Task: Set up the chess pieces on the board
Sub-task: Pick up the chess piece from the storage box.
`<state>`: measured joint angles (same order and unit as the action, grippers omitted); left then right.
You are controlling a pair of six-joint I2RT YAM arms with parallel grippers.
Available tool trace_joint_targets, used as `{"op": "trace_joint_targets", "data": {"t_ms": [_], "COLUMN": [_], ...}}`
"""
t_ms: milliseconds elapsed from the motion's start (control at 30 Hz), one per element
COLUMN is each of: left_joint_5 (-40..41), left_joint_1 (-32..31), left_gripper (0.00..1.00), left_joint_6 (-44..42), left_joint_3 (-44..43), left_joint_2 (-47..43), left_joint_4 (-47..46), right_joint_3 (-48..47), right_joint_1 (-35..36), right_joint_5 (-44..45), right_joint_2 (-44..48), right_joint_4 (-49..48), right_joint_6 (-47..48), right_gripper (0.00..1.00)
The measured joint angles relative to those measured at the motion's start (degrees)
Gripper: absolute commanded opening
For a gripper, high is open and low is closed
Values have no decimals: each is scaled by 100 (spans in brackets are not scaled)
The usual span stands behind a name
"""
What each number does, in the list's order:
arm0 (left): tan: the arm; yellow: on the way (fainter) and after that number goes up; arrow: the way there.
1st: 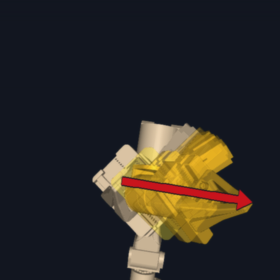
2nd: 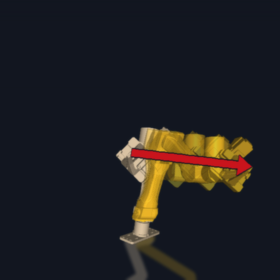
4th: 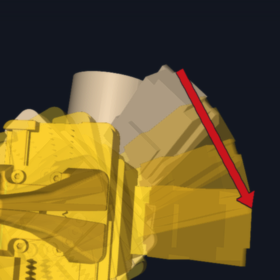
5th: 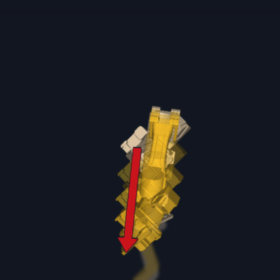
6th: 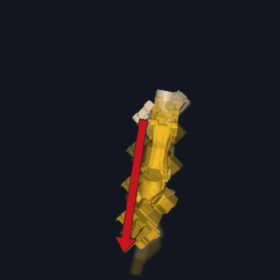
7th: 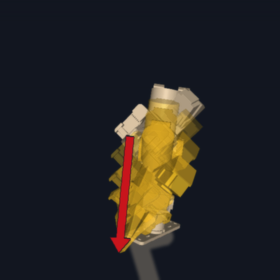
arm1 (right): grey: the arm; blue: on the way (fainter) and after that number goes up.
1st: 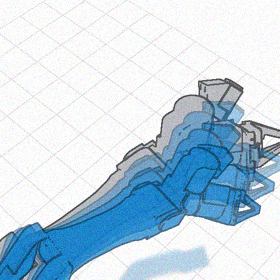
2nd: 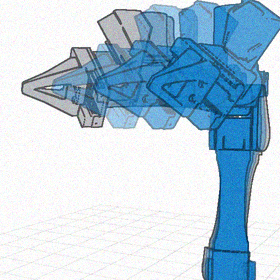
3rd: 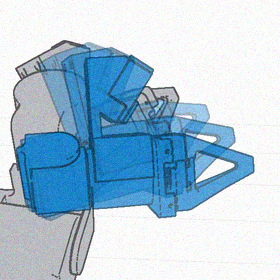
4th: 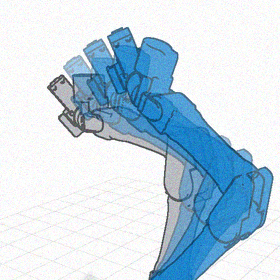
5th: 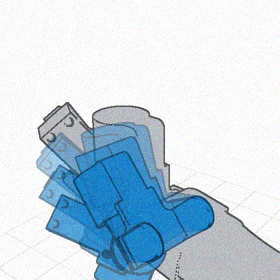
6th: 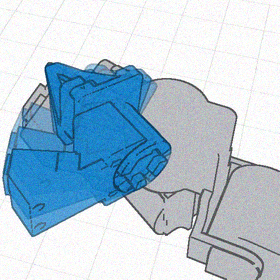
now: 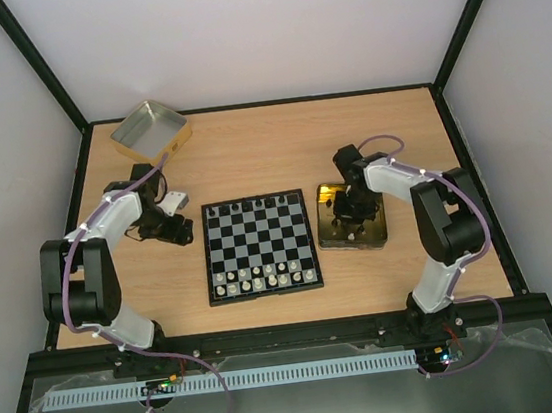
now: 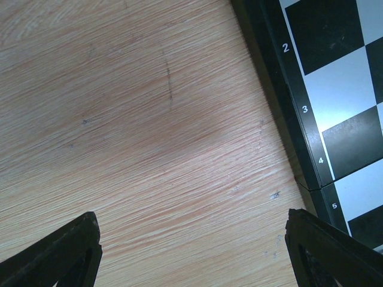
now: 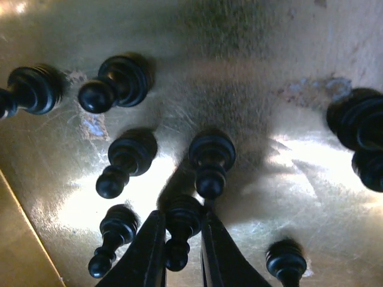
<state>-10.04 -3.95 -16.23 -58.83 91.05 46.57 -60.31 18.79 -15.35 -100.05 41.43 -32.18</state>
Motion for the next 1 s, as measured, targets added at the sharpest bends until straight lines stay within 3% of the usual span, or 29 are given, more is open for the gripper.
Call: {"op": "trace_joint_targets", "data": {"t_ms": [167,800,1000], "left_joint_5": [0,-24,-22], "left_joint_1": [0,0,74], "left_gripper": [84,84,84], "left_joint_6": [2,0,0], "left_joint_3": [0,7,9], "left_joint_2": [0,-136,-229], "left_joint_4": [-2,-39,-59], "right_joint_3": [-96,-343,-809], "right_joint_1": [0,382,942], "right_joint_5": [94,741,896], "right_joint_2": [-48,385,472], "right_joint_4": [7,533,815], "right_joint_6": [7,114,63], "right_gripper": [3,3,4]}}
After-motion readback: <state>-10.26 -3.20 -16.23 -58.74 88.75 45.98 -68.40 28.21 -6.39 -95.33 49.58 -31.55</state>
